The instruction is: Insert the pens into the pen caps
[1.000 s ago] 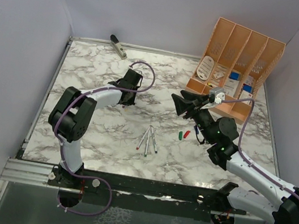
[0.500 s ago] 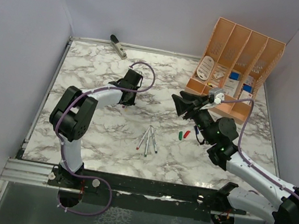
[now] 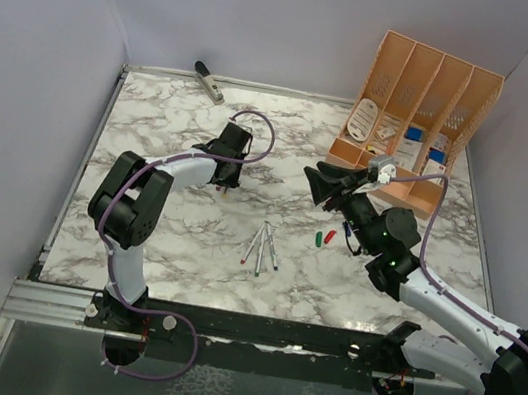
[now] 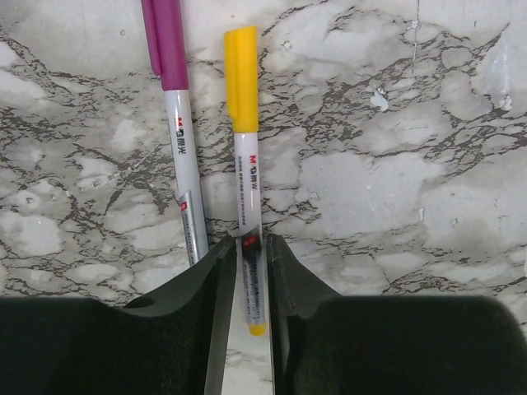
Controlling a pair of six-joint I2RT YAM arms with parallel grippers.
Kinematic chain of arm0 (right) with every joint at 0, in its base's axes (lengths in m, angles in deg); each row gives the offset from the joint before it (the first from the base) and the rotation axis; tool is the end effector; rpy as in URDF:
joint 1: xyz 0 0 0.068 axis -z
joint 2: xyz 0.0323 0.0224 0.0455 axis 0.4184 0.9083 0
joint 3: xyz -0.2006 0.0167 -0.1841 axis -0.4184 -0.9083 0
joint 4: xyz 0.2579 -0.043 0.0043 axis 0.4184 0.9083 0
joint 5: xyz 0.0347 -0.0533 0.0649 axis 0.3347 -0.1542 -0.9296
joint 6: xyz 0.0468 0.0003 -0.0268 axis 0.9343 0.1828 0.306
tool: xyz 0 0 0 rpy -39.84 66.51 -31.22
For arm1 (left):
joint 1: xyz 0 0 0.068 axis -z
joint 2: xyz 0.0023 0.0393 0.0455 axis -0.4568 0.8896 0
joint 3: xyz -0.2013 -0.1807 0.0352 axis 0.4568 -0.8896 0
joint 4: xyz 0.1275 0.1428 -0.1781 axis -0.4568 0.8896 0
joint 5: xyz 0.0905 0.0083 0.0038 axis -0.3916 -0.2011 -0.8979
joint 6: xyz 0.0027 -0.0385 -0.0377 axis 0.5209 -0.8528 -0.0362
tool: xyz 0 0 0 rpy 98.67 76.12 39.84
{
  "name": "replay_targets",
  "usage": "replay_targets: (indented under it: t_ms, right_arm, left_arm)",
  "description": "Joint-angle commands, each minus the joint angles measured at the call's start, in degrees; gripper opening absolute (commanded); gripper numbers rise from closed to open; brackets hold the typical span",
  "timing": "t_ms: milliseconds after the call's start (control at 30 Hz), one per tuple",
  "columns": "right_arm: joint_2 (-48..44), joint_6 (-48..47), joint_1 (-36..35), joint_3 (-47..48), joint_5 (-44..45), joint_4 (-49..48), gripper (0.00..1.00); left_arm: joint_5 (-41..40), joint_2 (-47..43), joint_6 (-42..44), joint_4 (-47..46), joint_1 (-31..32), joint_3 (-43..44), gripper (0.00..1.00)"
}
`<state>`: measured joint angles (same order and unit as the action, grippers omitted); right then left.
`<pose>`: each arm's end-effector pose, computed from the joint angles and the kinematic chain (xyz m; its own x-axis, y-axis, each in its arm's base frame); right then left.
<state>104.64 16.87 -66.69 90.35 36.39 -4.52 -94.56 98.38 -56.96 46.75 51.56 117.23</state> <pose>0.1812 0.1609 0.3074 -0.0028 0.3170 -0.9484 -0.6537 0.7171 0.2417 0.3518 -0.1532 0.1680 -0.7990 0.0418 -0.5998 0.0889 0.9948 -0.0490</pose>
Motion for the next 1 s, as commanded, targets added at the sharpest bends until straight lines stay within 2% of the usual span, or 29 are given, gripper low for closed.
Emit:
replay_targets:
  t_ms: [0, 133, 333, 667, 833, 967]
  right_arm:
    - [-0.13, 0.48, -0.23, -0.95, 0.27, 0.03, 0.36]
    - [-0.09, 0.57, -0.23, -1.2, 0.24, -0.13, 0.36]
    - [-0.6, 0.58, -0.22, -1.54, 0.22, -0.11, 0.36]
    - [0.12, 0.72, -0.15, -1.63, 1.2, -0.22, 0.37]
    - [-0.29, 3.58, -0.13, -1.98, 5.88, 1.38, 0.49]
    - [-0.96, 5.14, -0.15, -2.6, 9.47, 3.18, 0.73]
  left_arm:
    - [2.82, -0.67, -0.26, -0.94, 0.05, 1.28, 0.27]
    - [2.48, -1.48, -0.17, -1.1, 0.09, 1.65, 0.34]
    - [2.42, -2.9, -0.3, -1.01, 0.05, 1.94, 0.36]
    - [1.42, -10.98, -0.38, -0.66, 0.24, 1.4, 0.41]
    - [2.49, -14.94, -0.91, -0.78, 1.0, -1.23, 0.41]
    - [3.83, -18.83, -0.64, -1.81, 2.44, -4.84, 0.41]
